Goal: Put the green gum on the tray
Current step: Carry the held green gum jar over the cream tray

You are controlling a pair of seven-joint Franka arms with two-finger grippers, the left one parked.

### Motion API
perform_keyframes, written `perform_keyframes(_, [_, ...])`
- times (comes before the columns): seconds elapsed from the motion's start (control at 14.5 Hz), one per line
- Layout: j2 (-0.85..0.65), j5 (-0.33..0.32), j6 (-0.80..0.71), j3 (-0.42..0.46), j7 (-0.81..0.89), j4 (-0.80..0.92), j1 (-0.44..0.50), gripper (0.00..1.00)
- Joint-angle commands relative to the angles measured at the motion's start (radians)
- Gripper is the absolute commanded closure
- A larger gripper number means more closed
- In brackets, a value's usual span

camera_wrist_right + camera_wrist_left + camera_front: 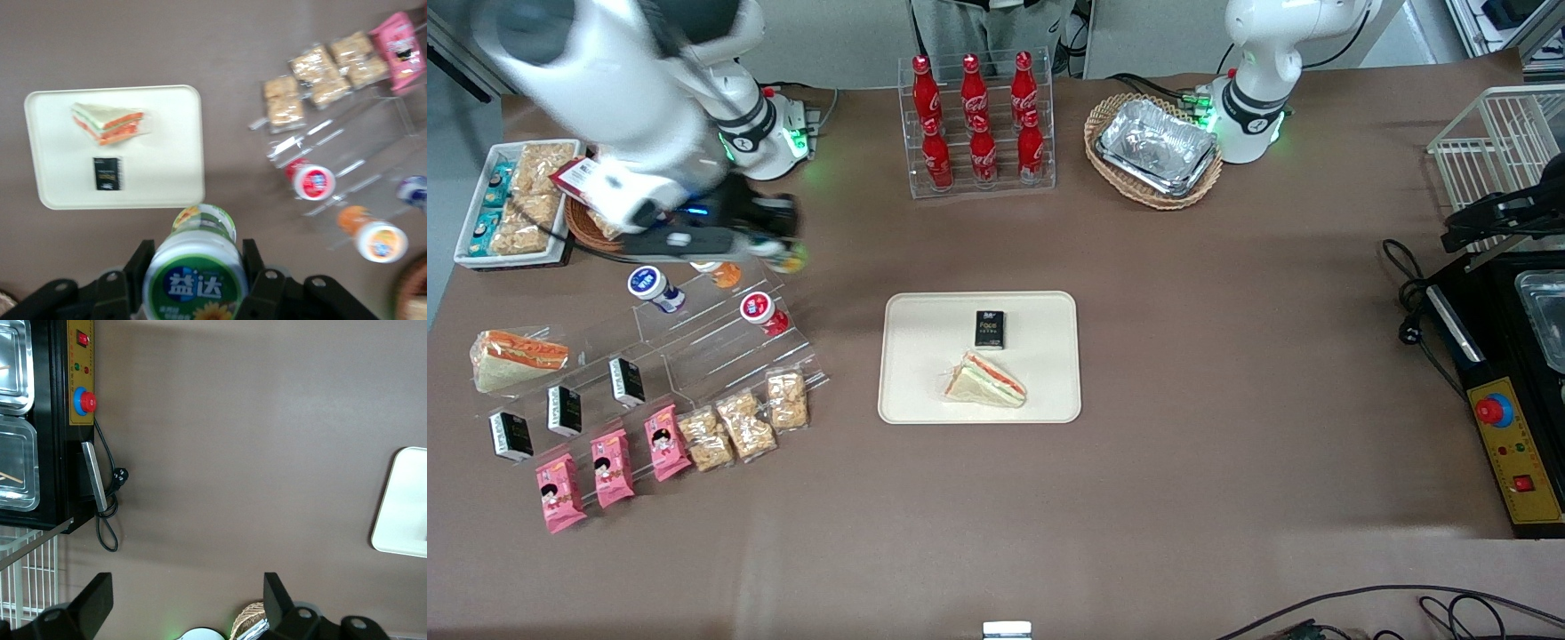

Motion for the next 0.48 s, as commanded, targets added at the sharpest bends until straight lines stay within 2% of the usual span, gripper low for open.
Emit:
perform_keyframes(0.0, [0.095, -0.042, 0.222, -0.012, 0.096, -0.112, 0.078, 1.00])
perform_keyframes(0.28, [0.116, -0.069, 0.564, -0.012, 0.188, -0.370, 0.121, 1.00])
perform_keyframes(0.41, [0.152, -0.092, 0.621, -0.012, 0.201, -0.401, 0.124, 1.00])
